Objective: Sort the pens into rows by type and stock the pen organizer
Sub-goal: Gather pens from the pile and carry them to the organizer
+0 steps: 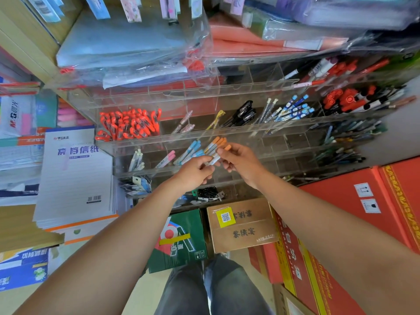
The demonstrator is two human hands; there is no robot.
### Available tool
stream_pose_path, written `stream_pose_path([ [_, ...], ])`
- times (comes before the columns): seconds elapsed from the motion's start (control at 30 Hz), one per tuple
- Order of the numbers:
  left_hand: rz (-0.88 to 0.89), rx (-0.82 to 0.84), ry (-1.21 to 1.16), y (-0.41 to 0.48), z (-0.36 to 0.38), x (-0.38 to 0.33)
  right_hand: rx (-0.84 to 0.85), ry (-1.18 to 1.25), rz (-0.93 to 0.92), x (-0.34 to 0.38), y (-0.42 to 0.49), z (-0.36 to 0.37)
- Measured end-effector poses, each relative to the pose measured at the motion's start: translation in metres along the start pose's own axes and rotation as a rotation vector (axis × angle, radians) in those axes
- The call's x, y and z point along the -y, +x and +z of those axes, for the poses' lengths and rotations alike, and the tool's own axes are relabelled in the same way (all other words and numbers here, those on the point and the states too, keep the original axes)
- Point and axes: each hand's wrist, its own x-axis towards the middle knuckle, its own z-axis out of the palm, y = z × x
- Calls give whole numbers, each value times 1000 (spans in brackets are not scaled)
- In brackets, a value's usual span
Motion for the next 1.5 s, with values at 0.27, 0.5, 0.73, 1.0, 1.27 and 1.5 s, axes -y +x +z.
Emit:
stream_pose_path([
  [0.27,-53,-35,261,9,-13,11,-485,-94,-151,10,11,-30],
  [0.5,-38,-38,250,17,-10,14,-391,-247,-120,-7,28,-7],
  [0.73,1,-131,338,14,-11,10,-346,-422,-57,-13,39,8],
  [1.0,10,-165,411,5,-10,17,-345,-640,-117,-17,24,1],
  [1.27,-11,-192,516,-37,-19,35,28,-920,-64,-33,-3,29],
  [1.5,-102,-270,465,-115,-65,104,222,-1292,-160,-37,-23,128],
])
